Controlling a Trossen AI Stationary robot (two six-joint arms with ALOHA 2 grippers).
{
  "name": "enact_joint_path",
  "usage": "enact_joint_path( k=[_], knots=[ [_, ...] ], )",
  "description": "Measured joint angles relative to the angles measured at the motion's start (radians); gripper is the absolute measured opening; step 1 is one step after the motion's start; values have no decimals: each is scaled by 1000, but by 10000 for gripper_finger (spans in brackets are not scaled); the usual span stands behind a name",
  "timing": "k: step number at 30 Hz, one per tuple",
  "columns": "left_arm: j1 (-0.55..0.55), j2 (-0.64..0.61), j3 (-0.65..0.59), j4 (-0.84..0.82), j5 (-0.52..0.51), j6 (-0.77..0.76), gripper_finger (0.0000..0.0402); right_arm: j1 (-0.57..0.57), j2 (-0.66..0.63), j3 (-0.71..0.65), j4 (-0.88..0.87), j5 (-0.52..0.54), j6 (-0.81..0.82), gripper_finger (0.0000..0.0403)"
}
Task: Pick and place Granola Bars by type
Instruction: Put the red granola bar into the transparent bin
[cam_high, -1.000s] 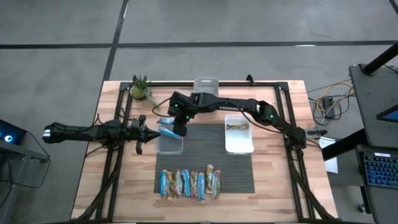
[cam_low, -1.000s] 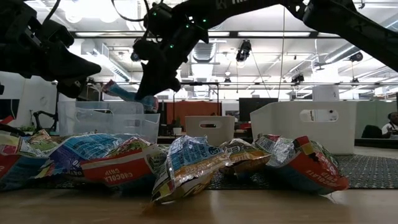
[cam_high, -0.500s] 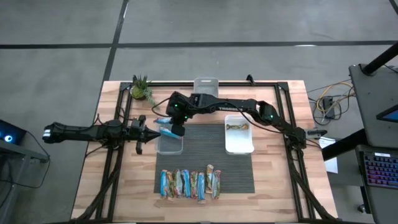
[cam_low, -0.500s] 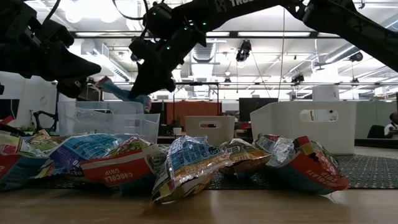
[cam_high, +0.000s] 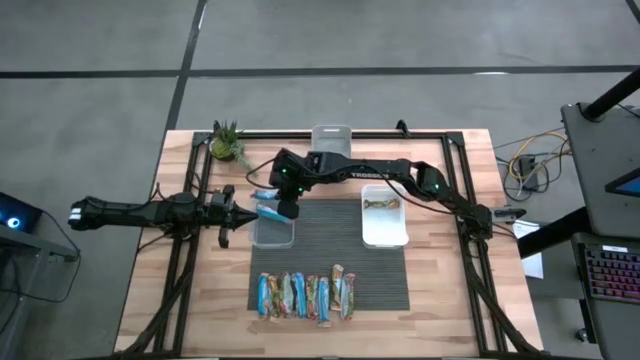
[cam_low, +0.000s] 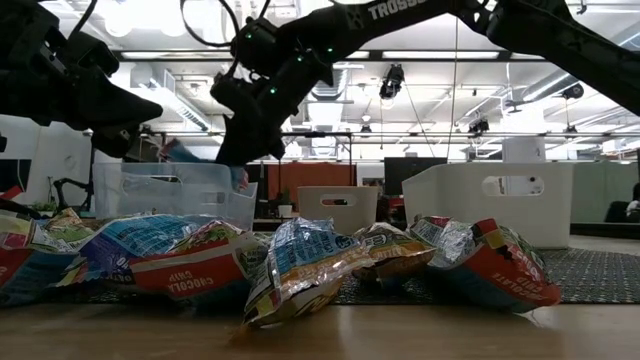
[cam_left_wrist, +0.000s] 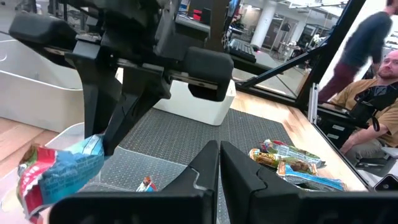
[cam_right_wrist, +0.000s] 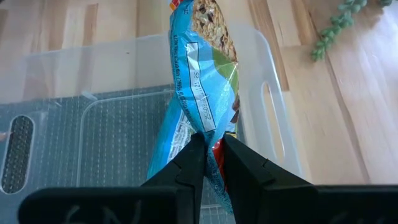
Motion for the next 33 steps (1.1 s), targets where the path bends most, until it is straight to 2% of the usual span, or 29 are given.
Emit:
enact_joint_path(
  k=[22,33],
  knots=[
    [0,0,0,0,0,0,0,-2,0,-21,-9,21,3,50],
    [0,0,0,0,0,0,0,-3,0,-21,-36,25,-1,119]
  ],
)
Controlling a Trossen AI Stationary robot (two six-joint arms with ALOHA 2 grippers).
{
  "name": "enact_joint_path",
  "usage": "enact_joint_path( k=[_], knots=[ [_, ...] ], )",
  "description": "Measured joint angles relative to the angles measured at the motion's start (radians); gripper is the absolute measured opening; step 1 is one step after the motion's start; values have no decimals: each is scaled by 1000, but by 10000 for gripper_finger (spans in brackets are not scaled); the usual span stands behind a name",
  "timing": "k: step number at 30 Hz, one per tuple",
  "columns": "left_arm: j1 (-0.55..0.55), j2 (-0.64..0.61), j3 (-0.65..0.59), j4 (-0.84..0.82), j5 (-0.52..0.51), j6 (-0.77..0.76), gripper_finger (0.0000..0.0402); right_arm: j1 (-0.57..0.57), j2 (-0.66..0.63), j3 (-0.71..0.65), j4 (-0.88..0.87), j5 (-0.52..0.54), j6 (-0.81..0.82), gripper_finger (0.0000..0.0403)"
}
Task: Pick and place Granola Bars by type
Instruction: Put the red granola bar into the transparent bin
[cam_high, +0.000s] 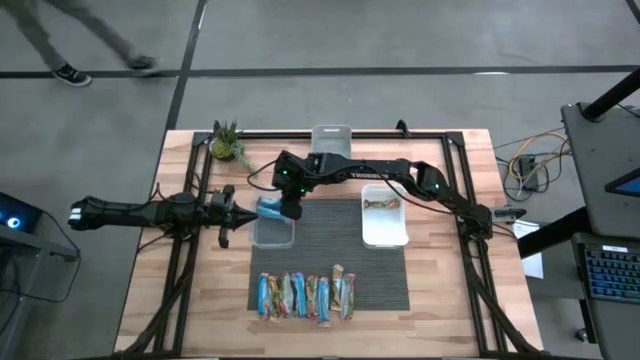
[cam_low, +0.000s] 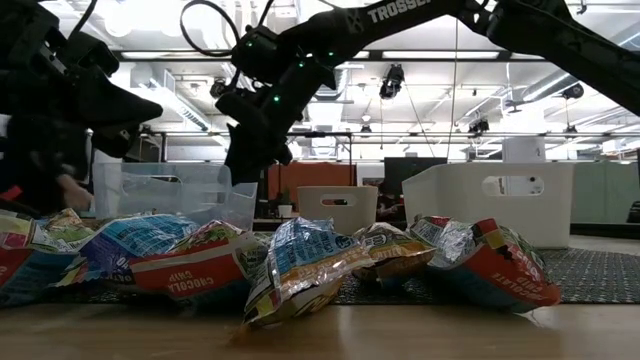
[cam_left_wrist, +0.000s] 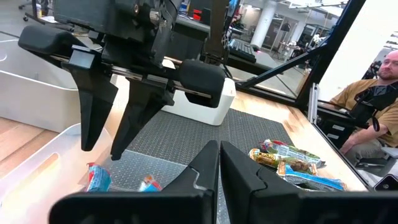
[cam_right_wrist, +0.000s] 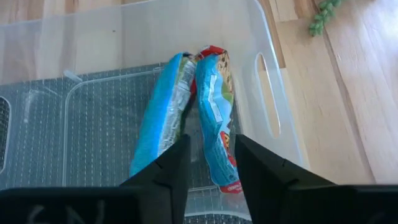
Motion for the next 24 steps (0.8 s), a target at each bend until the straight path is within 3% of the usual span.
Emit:
enact_joint_path(
  k=[9,16,24],
  knots=[
    [0,0,0,0,0,0,0,0,0,11,-3,-4,-23,127],
    [0,0,0,0,0,0,0,2,-40,36,-11,-80,-30,75],
    [0,0,0,0,0,0,0,28,-118,36,-119,-88,-101,11]
  ],
)
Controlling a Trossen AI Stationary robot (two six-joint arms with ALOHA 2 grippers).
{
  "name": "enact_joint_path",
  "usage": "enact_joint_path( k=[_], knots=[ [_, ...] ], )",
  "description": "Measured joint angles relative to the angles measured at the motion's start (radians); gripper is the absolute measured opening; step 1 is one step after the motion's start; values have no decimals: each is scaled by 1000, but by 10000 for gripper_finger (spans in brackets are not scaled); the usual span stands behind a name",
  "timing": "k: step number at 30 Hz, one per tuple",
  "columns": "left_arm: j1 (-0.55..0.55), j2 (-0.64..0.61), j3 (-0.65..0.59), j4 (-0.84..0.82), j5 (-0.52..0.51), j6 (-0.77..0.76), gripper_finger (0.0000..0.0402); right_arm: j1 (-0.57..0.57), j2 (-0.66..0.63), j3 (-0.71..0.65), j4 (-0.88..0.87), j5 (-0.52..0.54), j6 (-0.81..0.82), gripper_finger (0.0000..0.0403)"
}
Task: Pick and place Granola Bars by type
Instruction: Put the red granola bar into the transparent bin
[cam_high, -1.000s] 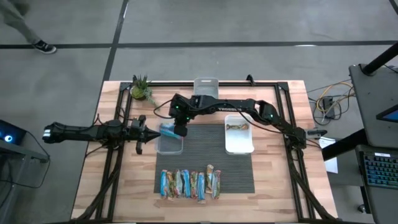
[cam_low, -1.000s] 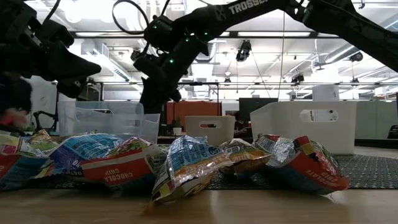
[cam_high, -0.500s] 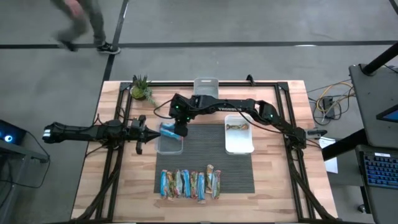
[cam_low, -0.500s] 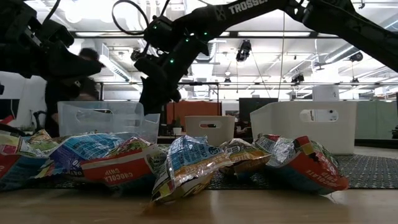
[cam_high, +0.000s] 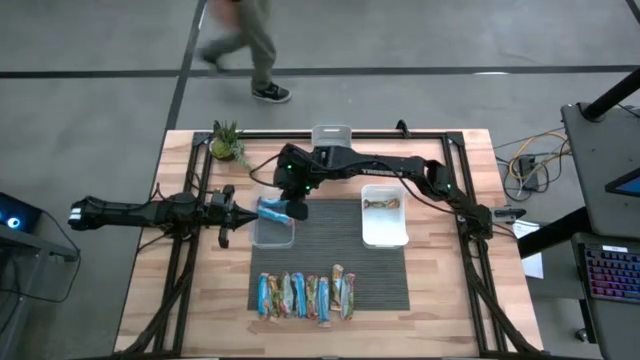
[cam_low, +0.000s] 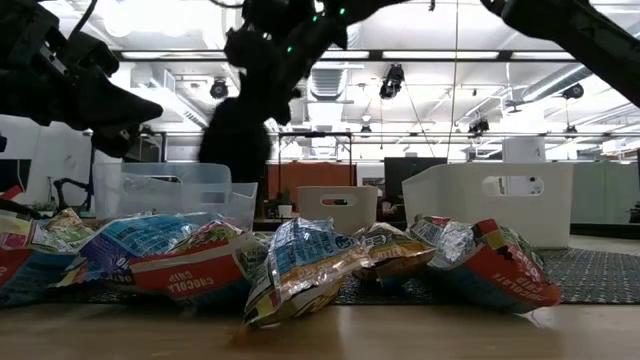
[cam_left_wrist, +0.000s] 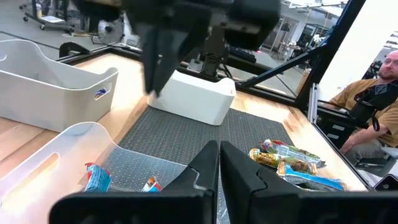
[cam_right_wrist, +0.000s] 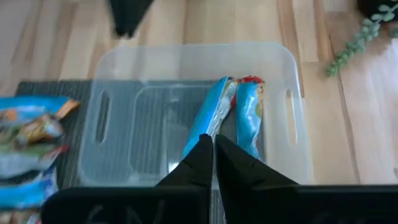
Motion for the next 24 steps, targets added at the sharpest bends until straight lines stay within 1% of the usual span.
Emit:
enact_joint_path(
  k=[7,15,19,24],
  knots=[
    [0,0,0,0,0,0,0,38,-83,0,-135,0,-118,8],
    [0,0,0,0,0,0,0,105,-194,0,-339,-3,-265,8],
    [0,0,0,0,0,0,0,141,-247,-4,-404,-3,-274,8],
    [0,0,0,0,0,0,0,174,-324,-9,-440,-2,-274,8]
  ],
)
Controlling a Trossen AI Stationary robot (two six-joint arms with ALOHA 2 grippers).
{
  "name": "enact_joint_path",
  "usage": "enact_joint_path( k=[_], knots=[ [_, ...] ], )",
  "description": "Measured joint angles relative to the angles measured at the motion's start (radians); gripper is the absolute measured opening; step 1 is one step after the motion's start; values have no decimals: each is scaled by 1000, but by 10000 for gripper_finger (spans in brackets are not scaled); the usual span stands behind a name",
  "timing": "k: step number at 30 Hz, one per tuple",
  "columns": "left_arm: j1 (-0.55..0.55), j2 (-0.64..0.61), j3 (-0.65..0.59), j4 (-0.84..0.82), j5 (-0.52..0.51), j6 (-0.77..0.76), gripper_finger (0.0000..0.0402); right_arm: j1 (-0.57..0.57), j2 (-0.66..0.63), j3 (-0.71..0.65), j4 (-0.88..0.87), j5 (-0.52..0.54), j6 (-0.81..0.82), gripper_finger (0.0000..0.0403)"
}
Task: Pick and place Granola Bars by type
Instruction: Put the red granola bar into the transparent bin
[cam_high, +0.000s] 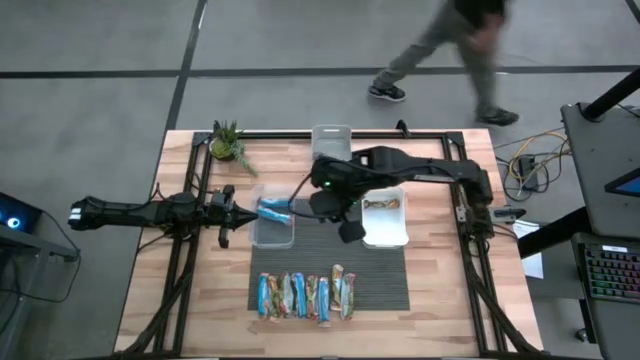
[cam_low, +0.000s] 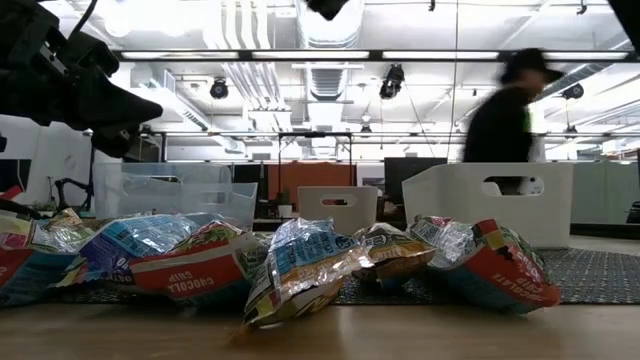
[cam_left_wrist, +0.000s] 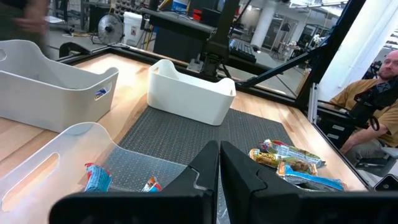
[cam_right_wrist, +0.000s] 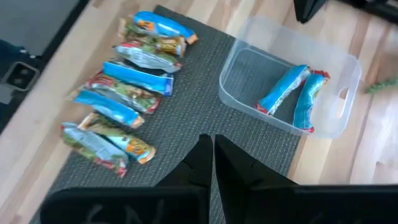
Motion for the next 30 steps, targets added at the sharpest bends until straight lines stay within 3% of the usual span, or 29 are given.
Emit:
enact_joint_path(
  k=[5,12,21,30],
  knots=[
    [0,0,0,0,0,0,0,43,-73,-22,-26,-4,-32,8],
    [0,0,0,0,0,0,0,95,-162,-95,-50,-95,-144,8],
    [0,0,0,0,0,0,0,170,-290,-298,-15,-102,-238,8],
    [0,0,0,0,0,0,0,292,-361,-482,106,-101,-204,8]
  ],
)
